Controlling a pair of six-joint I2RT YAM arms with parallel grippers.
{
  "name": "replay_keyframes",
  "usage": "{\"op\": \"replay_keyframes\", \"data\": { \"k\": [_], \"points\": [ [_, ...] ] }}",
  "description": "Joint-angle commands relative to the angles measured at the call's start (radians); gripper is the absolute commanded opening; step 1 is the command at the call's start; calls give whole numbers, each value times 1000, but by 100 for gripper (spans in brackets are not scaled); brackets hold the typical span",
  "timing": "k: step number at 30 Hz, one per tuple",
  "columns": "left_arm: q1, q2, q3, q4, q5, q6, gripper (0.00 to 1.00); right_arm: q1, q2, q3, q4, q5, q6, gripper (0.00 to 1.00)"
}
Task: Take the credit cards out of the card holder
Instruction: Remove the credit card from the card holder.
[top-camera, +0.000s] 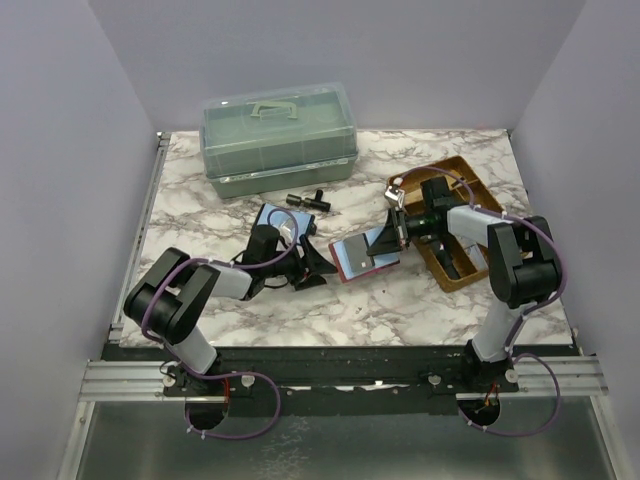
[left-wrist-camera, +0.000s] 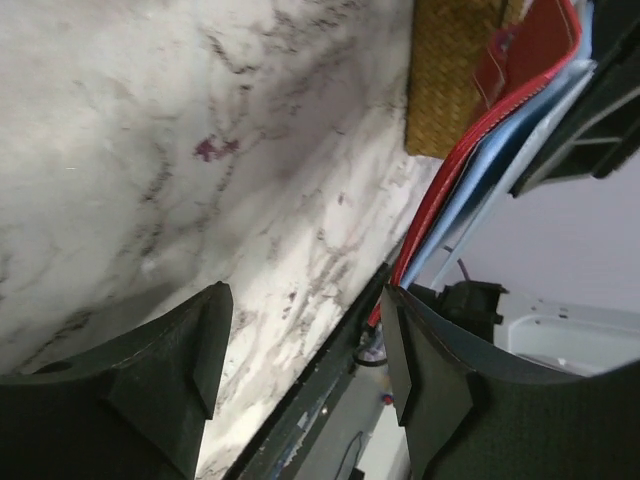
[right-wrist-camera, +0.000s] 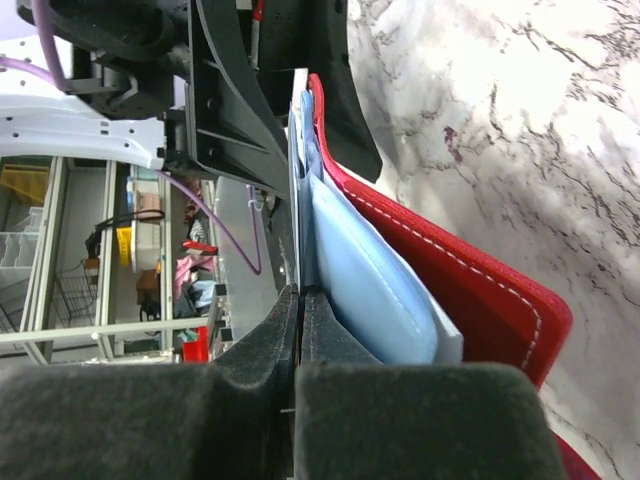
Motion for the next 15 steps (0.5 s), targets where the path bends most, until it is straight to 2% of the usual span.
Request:
{"op": "replay_keyframes", "data": {
  "k": [1, 15],
  "points": [
    [1, -21, -32, 311, 124, -105, 67, 2, -40, -3, 50, -90, 39, 0],
    [1, -1, -73, 582, 192, -201, 67, 3, -53, -9, 86, -125, 77, 0]
  ]
}}
